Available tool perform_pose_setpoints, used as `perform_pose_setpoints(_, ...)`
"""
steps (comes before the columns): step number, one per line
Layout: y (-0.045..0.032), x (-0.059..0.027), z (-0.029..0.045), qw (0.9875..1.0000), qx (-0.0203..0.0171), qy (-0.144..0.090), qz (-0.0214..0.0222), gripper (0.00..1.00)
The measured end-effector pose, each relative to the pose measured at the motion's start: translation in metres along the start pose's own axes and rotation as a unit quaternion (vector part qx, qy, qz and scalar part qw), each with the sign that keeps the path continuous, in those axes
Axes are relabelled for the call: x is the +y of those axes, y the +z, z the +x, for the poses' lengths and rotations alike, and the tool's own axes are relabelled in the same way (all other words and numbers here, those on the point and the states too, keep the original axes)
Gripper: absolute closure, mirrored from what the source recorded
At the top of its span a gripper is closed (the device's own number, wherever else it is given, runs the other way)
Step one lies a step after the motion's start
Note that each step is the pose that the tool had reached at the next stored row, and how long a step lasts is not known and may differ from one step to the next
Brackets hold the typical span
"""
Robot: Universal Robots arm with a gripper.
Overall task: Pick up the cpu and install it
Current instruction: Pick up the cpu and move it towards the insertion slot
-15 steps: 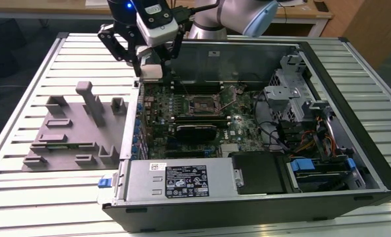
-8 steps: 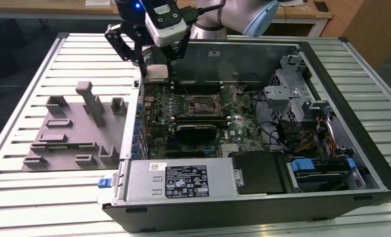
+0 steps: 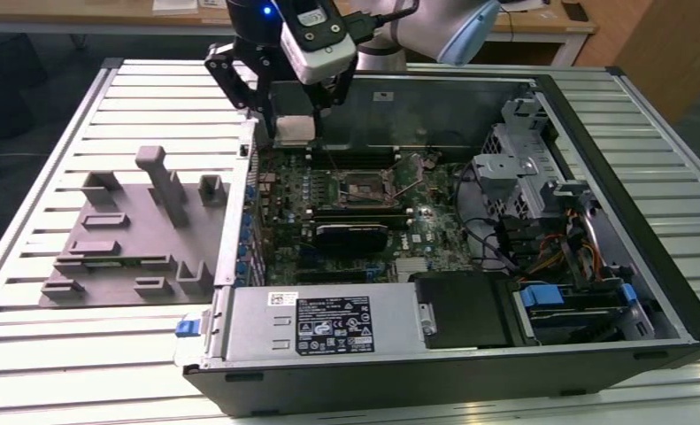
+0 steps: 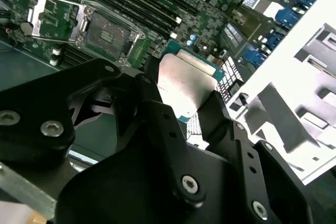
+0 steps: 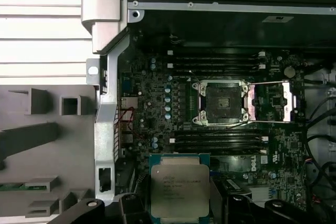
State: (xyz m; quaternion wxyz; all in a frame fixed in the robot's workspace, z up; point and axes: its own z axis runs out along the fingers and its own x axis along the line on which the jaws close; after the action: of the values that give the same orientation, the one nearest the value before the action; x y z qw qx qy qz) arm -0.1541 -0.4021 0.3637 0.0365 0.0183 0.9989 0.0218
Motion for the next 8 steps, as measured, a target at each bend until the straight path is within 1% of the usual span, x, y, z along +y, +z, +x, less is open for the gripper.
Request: perform_pose_setpoints(8,0.0011,0.0005,-0.0151,1.0000,0.0000,0.000,0.0000,0.46)
